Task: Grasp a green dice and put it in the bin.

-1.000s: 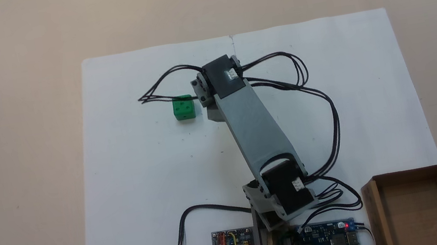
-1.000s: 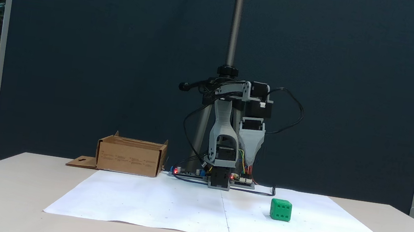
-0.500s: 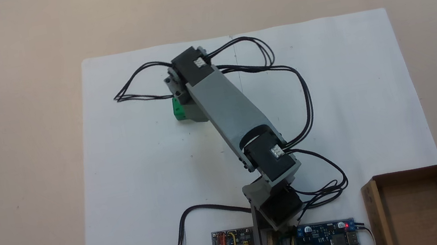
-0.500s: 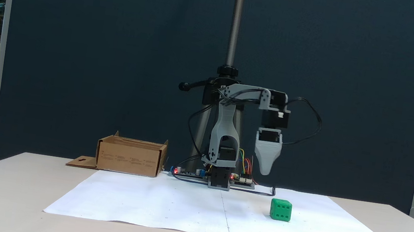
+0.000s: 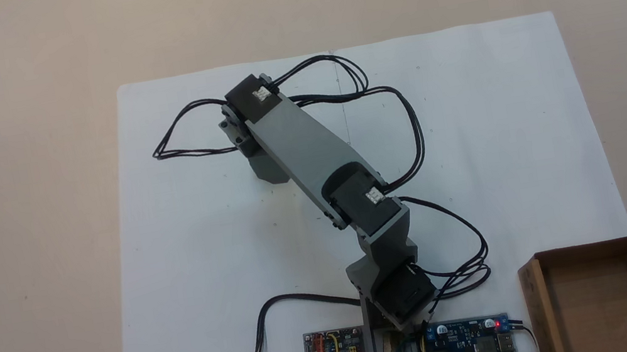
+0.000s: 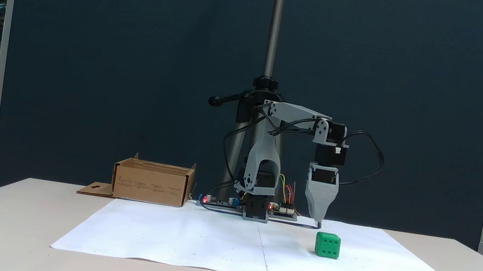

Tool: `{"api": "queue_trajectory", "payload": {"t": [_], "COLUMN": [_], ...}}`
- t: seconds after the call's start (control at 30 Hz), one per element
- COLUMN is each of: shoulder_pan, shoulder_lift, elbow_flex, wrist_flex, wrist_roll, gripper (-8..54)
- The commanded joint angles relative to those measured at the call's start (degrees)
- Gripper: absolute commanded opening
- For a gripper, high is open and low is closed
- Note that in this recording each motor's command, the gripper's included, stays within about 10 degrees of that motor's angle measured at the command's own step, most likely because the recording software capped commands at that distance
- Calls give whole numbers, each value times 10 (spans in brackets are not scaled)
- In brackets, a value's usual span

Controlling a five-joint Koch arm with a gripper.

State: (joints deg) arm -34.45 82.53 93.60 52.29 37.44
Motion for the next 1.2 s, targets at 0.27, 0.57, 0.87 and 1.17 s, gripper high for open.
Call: {"api": "queue_trajectory", "payload": {"t": [0.27,0.57,0.87,1.17], "shoulder_pan": [-5,-6,-13,-25], "shoulder_lift": [-27,-55,-80,-108], "elbow_flex": [-34,-43,-54,-57], "wrist_flex": [-95,-106,-112,-127], "wrist_roll": [49,49,49,49], "gripper": [416,415,415,415]}}
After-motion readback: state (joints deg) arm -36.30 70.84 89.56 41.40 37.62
